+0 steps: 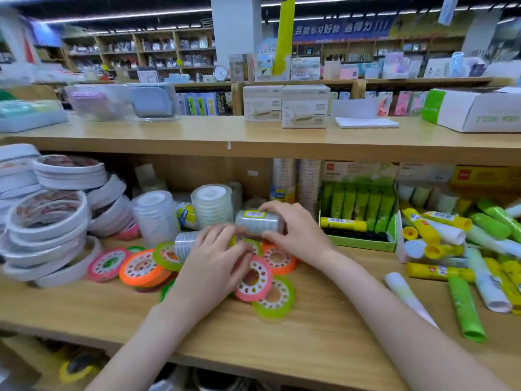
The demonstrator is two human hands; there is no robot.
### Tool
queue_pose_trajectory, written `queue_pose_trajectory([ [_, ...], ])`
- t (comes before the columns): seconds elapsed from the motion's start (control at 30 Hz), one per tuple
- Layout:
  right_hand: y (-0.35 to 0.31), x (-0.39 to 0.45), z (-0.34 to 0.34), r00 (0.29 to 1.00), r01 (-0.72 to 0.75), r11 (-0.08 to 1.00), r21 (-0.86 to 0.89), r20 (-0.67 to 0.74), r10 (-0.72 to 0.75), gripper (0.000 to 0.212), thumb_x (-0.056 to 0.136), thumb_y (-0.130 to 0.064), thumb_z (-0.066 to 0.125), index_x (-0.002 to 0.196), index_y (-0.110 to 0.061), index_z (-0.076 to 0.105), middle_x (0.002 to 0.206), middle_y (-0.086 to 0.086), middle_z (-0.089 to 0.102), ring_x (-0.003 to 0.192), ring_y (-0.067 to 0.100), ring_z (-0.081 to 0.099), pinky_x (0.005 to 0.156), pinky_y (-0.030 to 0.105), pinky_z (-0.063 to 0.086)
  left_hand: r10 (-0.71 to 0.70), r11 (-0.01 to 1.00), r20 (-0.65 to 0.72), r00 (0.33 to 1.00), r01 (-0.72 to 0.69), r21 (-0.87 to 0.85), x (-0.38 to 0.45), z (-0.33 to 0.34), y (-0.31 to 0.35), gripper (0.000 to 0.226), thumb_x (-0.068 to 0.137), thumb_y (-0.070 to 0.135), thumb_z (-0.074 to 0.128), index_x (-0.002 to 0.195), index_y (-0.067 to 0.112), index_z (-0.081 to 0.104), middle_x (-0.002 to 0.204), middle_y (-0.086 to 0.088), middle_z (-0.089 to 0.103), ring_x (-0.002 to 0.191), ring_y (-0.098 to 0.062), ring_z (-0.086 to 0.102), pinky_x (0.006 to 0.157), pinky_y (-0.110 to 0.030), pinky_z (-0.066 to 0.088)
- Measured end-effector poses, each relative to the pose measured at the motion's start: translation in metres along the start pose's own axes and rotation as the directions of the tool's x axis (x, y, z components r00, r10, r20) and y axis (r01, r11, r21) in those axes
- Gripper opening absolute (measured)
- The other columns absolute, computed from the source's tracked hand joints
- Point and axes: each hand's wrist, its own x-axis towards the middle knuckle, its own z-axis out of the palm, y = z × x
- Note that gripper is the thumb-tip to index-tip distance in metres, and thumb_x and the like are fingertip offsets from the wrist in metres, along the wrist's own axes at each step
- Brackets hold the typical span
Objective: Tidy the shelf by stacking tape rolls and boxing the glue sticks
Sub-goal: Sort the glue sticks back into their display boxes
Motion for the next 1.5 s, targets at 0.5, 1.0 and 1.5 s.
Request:
queue_pose_trajectory([
  [0.5,0.004,-0.005,0.003,0.993,0.013,0.995,-0.094,-0.111,-0.024,0.032,0.087,-0.023,0.06,0.115,-0.013,0.048,0.114,0.001,0.052,0.104,0.019,0.042,0.091,0.031,0.036,-0.13,0.984,-0.052,0.99,0.135,0.118,0.016,0.015,-0.001,0.027,0.085,0.03,0.046,0.083,0.013,0.067,0.104,-0.006,0.064,0.101,-0.028,0.058,0.091,-0.037,0.033],
  [1.0,0.021,-0.176,-0.1,0.927,-0.358,0.899,-0.253,-0.215,0.308,0.038,0.071,-0.06,0.054,0.091,-0.029,0.06,0.088,-0.015,0.056,0.087,0.019,0.052,0.078,0.028,0.036,0.091,0.982,-0.059,0.994,-0.099,-0.162,0.042,0.018,0.072,0.025,0.084,0.022,0.045,0.098,0.013,0.063,0.107,-0.004,0.063,0.102,-0.024,0.055,0.097,-0.037,0.032],
  [1.5,0.059,-0.186,-0.106,0.965,-0.251,0.837,-0.487,-0.194,0.176,0.021,0.069,-0.039,0.06,0.077,-0.026,0.045,0.071,-0.013,0.049,0.074,0.011,0.038,0.065,0.029,0.039,0.04,0.981,0.276,0.96,0.015,-0.194,0.112,0.064,0.093,0.032,0.095,0.024,0.045,0.125,0.014,0.053,0.123,-0.002,0.055,0.113,-0.022,0.048,0.093,-0.033,0.035],
])
